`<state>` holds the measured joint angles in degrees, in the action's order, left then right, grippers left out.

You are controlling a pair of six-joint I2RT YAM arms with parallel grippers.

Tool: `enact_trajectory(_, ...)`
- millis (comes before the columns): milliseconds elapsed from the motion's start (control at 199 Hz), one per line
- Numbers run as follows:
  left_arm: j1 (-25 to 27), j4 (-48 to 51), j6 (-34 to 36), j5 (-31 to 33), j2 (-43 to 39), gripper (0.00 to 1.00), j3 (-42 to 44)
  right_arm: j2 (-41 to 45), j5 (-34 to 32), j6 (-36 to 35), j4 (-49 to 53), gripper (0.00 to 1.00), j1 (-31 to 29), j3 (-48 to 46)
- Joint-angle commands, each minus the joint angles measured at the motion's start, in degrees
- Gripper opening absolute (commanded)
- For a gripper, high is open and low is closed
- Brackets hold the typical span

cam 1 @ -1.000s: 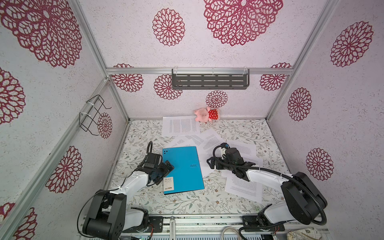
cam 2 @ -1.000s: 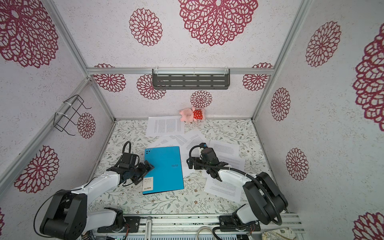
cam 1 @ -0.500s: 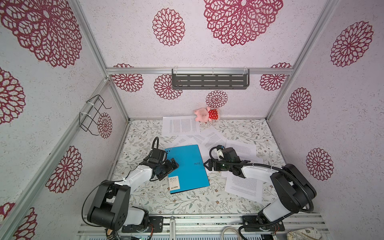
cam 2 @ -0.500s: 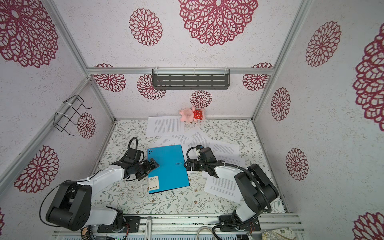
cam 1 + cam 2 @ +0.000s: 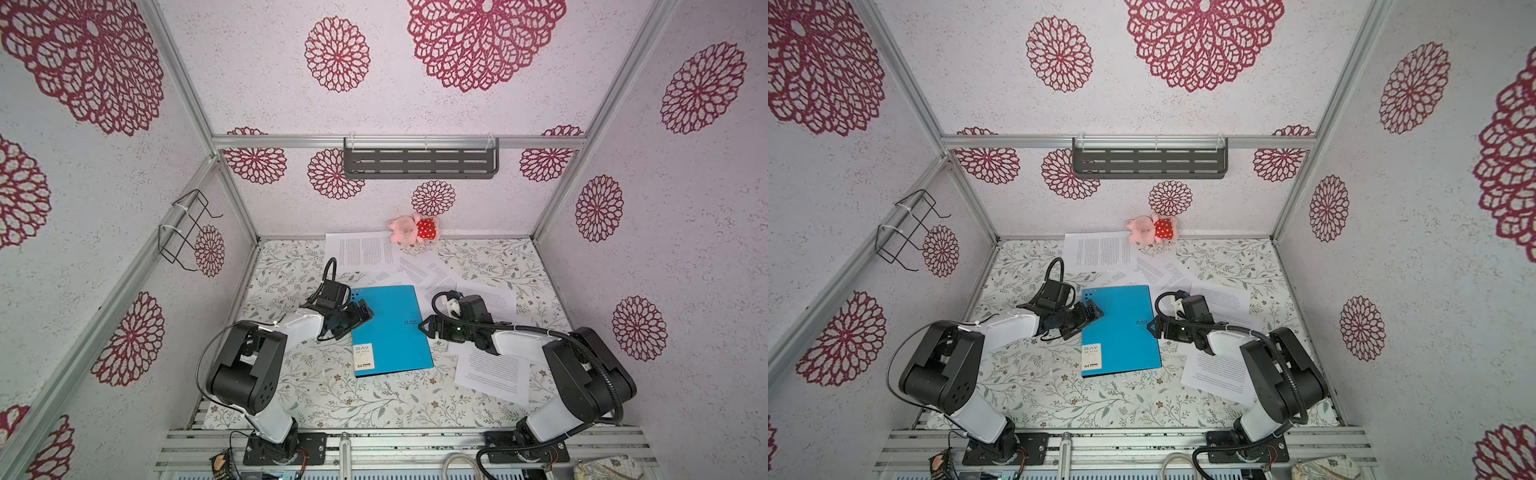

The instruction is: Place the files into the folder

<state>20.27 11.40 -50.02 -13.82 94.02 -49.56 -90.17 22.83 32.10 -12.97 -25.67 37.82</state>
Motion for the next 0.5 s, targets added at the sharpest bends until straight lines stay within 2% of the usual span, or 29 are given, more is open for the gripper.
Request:
enact_trajectory(0,3.1,6.2,5.8,14.7,-8.7,0.98,0.7,2.1,2.1,-0.9,-0.6,0.93,1.6,0.9)
enact_trajectory(125,13.3,3.3,18.1,25.3,-20.6,0.98,7.0,4.5,3.2,-1.2,-0.6,0.95,3.6,0.3)
enact_trajectory(211,20.3,5.5,24.8,28.8,-23.7,0.99,6.9,5.7,4.6,-1.4,-0.6,0.95,4.7,-0.4)
enact_trajectory(381,31.4,20.3,36.3,35.8,-17.9,0.93,-0.7,9.2,5.4,-1.5,-0.6,0.95,6.2,-3.4)
enact_trajectory(497,40.6,23.1,47.6,39.6,-12.2,0.87,-2.4,12.4,5.5,-1.1,-0.5,0.95,6.5,-5.8)
